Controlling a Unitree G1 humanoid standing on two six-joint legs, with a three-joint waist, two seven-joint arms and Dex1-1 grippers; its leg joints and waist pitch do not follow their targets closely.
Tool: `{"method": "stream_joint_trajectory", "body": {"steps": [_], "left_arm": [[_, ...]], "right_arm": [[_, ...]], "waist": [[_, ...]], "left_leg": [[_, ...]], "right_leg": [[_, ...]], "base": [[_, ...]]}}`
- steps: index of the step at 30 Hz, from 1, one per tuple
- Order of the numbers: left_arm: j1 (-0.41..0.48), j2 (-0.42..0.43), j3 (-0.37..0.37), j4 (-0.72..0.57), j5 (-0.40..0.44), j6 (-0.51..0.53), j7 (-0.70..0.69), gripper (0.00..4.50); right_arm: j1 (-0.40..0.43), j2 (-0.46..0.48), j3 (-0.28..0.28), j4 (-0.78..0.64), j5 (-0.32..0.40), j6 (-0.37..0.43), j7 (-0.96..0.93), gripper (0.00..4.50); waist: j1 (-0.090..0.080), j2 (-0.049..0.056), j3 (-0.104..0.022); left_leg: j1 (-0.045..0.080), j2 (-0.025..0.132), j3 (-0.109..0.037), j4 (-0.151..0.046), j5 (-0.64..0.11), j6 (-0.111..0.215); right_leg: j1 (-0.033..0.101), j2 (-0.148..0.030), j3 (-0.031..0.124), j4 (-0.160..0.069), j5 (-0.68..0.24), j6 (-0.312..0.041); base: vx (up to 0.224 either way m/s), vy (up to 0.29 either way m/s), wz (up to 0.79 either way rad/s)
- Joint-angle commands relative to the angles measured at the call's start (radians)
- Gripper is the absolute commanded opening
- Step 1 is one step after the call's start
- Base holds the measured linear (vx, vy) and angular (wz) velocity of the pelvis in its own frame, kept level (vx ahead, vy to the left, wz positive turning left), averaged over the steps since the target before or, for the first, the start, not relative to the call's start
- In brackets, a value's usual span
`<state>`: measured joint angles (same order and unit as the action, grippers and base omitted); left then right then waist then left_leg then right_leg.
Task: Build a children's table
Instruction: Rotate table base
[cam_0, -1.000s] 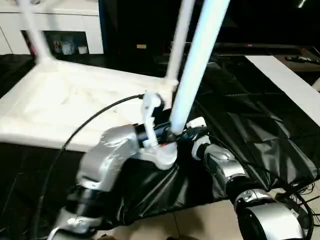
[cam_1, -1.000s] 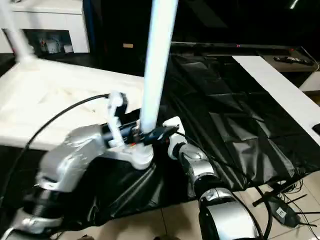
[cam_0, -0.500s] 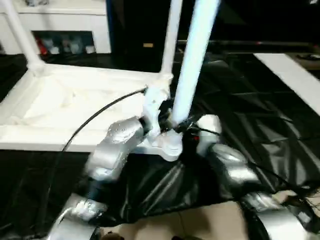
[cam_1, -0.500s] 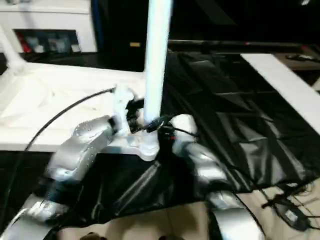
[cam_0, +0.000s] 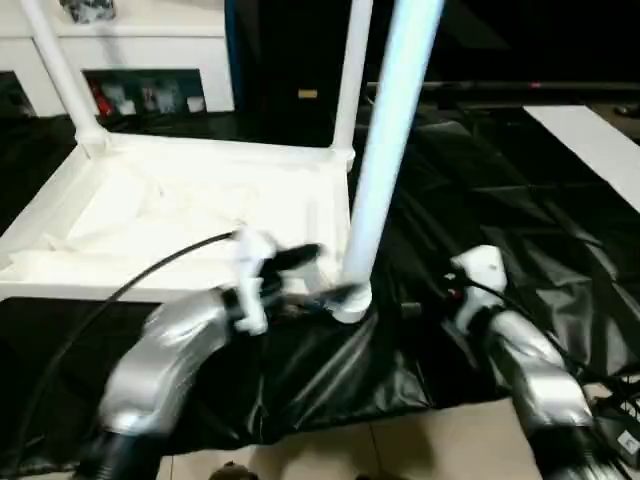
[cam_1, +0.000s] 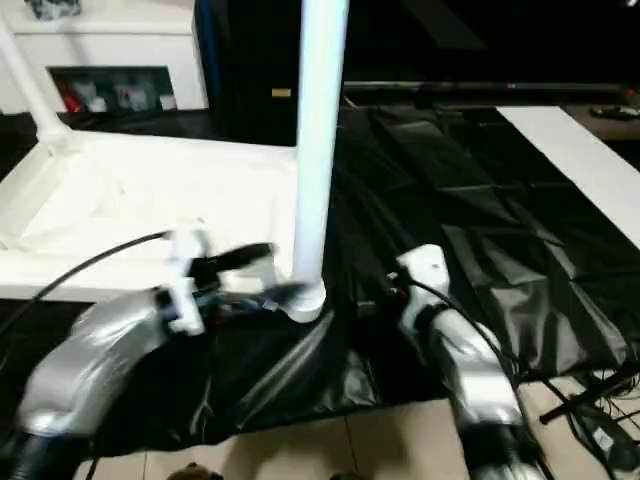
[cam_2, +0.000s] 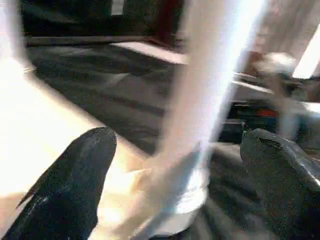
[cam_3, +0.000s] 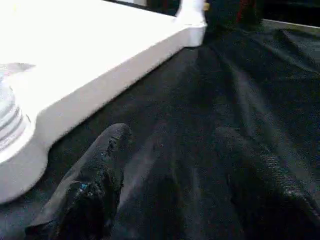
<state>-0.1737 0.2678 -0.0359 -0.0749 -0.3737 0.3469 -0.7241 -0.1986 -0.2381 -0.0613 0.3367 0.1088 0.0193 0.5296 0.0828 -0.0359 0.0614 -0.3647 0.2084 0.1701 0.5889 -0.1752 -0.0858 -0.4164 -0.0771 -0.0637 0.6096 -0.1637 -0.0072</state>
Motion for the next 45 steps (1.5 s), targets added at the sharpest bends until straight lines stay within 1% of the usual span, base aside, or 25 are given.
{"method": "stream_joint_trajectory", "body": {"steps": [1,4,8,9,10,12,13,14,15,16,17,19,20,21,22,23,24,25,27,28,29,32,34,38,45], "left_arm": [[0.014,-0.014,0.096,0.006,0.030,-0.018,0.110,4.49],[0.030,-0.028,0.144,0.031,0.158,-0.099,0.302,4.49],[0.033,-0.083,0.148,-0.042,0.184,-0.029,0.440,4.49],[0.017,-0.104,0.144,-0.041,0.194,-0.029,0.477,4.49],[0.015,-0.107,0.144,-0.040,0.195,-0.030,0.482,4.49],[-0.007,-0.124,0.145,-0.019,0.219,-0.021,0.529,4.49],[-0.022,-0.117,0.142,0.008,0.257,-0.016,0.558,4.49],[-0.028,-0.114,0.146,0.021,0.265,-0.022,0.568,4.49],[-0.033,-0.111,0.148,0.027,0.274,-0.021,0.576,4.49],[-0.036,-0.110,0.152,0.032,0.274,-0.025,0.578,4.49],[-0.039,-0.101,0.150,0.031,0.279,-0.027,0.575,4.49],[-0.042,-0.086,0.141,0.029,0.284,-0.029,0.556,4.49],[-0.045,-0.081,0.137,0.029,0.282,-0.028,0.551,4.49],[-0.048,-0.072,0.130,0.030,0.283,-0.022,0.543,4.49],[-0.051,-0.065,0.124,0.030,0.284,-0.017,0.539,4.49],[-0.054,-0.055,0.109,0.031,0.278,-0.009,0.515,4.49],[-0.057,-0.052,0.100,0.035,0.283,-0.010,0.507,4.49],[-0.059,-0.051,0.095,0.038,0.287,-0.012,0.503,4.49],[-0.067,-0.047,0.070,0.054,0.283,-0.023,0.451,4.49],[-0.071,-0.039,0.051,0.063,0.285,-0.040,0.421,4.49],[-0.072,-0.035,0.032,0.067,0.269,-0.062,0.370,4.49],[-0.089,-0.015,-0.017,0.089,0.215,-0.078,0.233,4.49],[-0.116,0.017,-0.062,0.114,0.181,-0.067,0.110,4.49],[-0.219,0.078,-0.194,0.238,0.219,-0.113,-0.170,4.49],[-0.382,0.106,-0.330,0.458,0.297,-0.146,-0.390,4.32]], "right_arm": [[0.034,0.005,-0.013,-0.078,-0.019,0.015,-0.039,3.04],[0.085,0.031,-0.007,-0.167,-0.042,0.030,-0.096,3.04],[0.063,0.079,0.013,-0.177,-0.022,0.092,-0.149,3.04],[0.038,0.092,0.032,-0.168,-0.038,0.087,-0.165,3.04],[0.036,0.093,0.034,-0.168,-0.040,0.086,-0.166,3.04],[0.017,0.103,0.049,-0.164,-0.055,0.086,-0.179,3.04],[0.011,0.114,0.038,-0.167,-0.036,0.097,-0.179,3.04],[0.012,0.122,0.024,-0.174,-0.019,0.105,-0.182,3.04],[0.014,0.131,0.004,-0.179,0.004,0.115,-0.188,3.04],[0.014,0.136,-0.012,-0.181,0.021,0.123,-0.195,3.04],[0.016,0.132,-0.023,-0.178,0.023,0.130,-0.203,3.04],[0.021,0.124,-0.037,-0.172,0.020,0.134,-0.217,3.04],[0.022,0.122,-0.040,-0.171,0.019,0.134,-0.225,3.04],[0.025,0.122,-0.052,-0.169,0.022,0.139,-0.241,3.04],[0.026,0.122,-0.059,-0.167,0.025,0.142,-0.254,3.04],[0.030,0.117,-0.069,-0.163,0.026,0.145,-0.266,3.04],[0.032,0.114,-0.072,-0.162,0.026,0.146,-0.268,3.04],[0.033,0.112,-0.074,-0.163,0.026,0.147,-0.268,3.04],[0.036,0.107,-0.084,-0.168,0.040,0.157,-0.261,3.04],[0.037,0.099,-0.082,-0.169,0.036,0.159,-0.257,3.04],[0.038,0.091,-0.084,-0.168,0.034,0.160,-0.252,3.04],[0.037,0.068,-0.092,-0.164,0.042,0.167,-0.227,3.04],[0.034,0.040,-0.095,-0.155,0.049,0.169,-0.201,3.04],[0.033,-0.089,-0.067,-0.141,0.054,0.179,-0.050,3.04],[0.076,-0.276,-0.021,-0.179,0.058,0.193,0.194,3.04]], "waist": [[-0.005,-0.003,-0.052],[-0.016,-0.008,-0.053],[-0.029,-0.006,-0.056],[-0.024,0.007,-0.041],[-0.036,0.015,-0.056],[-0.057,0.042,-0.059],[-0.070,0.048,-0.054],[-0.077,0.044,-0.050],[-0.073,0.045,-0.052],[-0.042,0.001,-0.043],[0.010,-0.017,-0.048],[0.064,-0.029,-0.060],[0.074,-0.035,-0.067],[0.091,-0.016,-0.069],[0.095,-0.003,-0.068],[0.083,0.028,-0.077],[0.068,0.030,-0.075],[0.048,0.044,-0.096],[0.041,0.052,-0.080],[0.039,0.042,-0.073],[0.036,0.037,-0.066],[0.024,0.026,-0.056],[0.014,0.021,-0.051],[0.004,0.014,-0.057],[-0.006,0.014,-0.072]], "left_leg": [[0.007,0.007,-0.001,-0.074,-0.375,-0.007],[0.006,0.006,-0.007,-0.075,-0.385,-0.008],[0.003,0.012,-0.013,-0.081,-0.396,-0.007],[-0.062,0.004,-0.064,-0.126,-0.445,0.030],[-0.040,0.016,-0.101,-0.112,-0.496,0.019],[-0.029,0.062,-0.188,-0.143,-0.547,0.018],[-0.009,0.082,-0.241,-0.157,-0.542,0.082],[-0.009,0.074,-0.251,-0.155,-0.516,0.121],[0.022,0.082,-0.177,-0.114,-0.442,0.163],[-0.019,-0.017,-0.077,-0.039,-0.360,0.125],[-0.012,-0.026,-0.043,0.001,-0.187,0.077],[-0.047,-0.010,-0.047,0.025,-0.071,0.097],[-0.068,-0.013,-0.053,0.046,-0.077,0.122],[-0.091,-0.005,-0.080,0.080,-0.084,0.143],[-0.078,0.011,-0.088,0.047,-0.048,0.139],[-0.038,0.014,-0.066,-0.017,0.048,0.148],[-0.017,0.013,-0.060,-0.033,0.091,0.193],[0.042,0.034,-0.066,-0.017,0.192,0.248],[0.019,0.049,-0.058,-0.027,0.120,0.215],[0.015,0.036,-0.042,-0.043,-0.053,0.132],[0.018,0.027,-0.032,-0.058,-0.221,0.051],[0.027,0.018,-0.025,-0.077,-0.419,-0.036],[0.028,0.014,-0.026,-0.082,-0.463,-0.038],[0.021,0.012,-0.022,-0.082,-0.371,-0.005],[0.005,0.014,-0.014,-0.064,-0.214,0.046]], "right_leg": [[0.034,-0.042,0.030,-0.118,-0.599,-0.023],[0.029,-0.039,0.023,-0.125,-0.626,0.023],[0.031,-0.040,0.022,-0.116,-0.568,-0.003],[0.077,-0.049,-0.036,-0.097,-0.569,-0.017],[0.069,-0.052,-0.048,-0.092,-0.458,-0.058],[0.076,-0.016,-0.066,-0.037,-0.228,-0.155],[0.061,0.005,-0.063,0.012,-0.193,-0.213],[0.059,0.002,-0.058,0.021,-0.198,-0.236],[0.031,-0.025,-0.021,-0.015,-0.168,-0.275],[0.051,-0.092,0.032,-0.104,-0.283,-0.238],[0.063,-0.152,0.064,-0.143,-0.583,-0.101],[0.089,-0.193,0.121,-0.136,-0.719,0.071],[0.105,-0.214,0.144,-0.128,-0.684,0.093],[0.117,-0.255,0.168,-0.118,-0.556,0.057],[0.105,-0.221,0.131,-0.100,-0.374,-0.078],[0.090,-0.125,0.059,-0.061,-0.150,-0.200],[0.064,-0.065,0.030,-0.034,-0.066,-0.206],[0.026,-0.024,0.006,0.004,0.023,-0.219],[0.034,-0.028,0.020,-0.011,0.000,-0.209],[0.043,-0.040,0.033,-0.026,-0.062,-0.204],[0.048,-0.051,0.042,-0.042,-0.152,-0.191],[0.044,-0.065,0.054,-0.073,-0.356,-0.115],[0.043,-0.069,0.058,-0.088,-0.474,-0.077],[0.048,-0.071,0.064,-0.097,-0.455,-0.054],[0.068,-0.072,0.064,-0.075,-0.256,-0.145]], "base": [[0.000,0.000,0.00],[0.000,0.000,0.00],[0.000,0.000,0.00],[-0.011,0.014,0.28],[0.012,-0.002,0.56],[0.024,-0.035,0.57],[0.018,-0.043,0.29],[0.041,-0.111,0.59],[0.071,-0.165,0.56],[0.101,-0.240,0.63],[0.078,-0.172,0.34],[0.024,-0.061,0.01],[0.037,-0.051,-0.09],[0.000,0.000,0.00],[0.042,0.067,-0.03],[0.023,0.071,0.00],[0.027,0.106,0.08],[0.018,0.130,0.09],[0.000,0.123,0.07],[-0.043,0.086,0.03],[-0.043,0.086,0.03],[-0.016,0.019,0.01],[0.000,0.000,0.00],[0.000,0.000,0.00],[0.000,0.000,0.00]]}}
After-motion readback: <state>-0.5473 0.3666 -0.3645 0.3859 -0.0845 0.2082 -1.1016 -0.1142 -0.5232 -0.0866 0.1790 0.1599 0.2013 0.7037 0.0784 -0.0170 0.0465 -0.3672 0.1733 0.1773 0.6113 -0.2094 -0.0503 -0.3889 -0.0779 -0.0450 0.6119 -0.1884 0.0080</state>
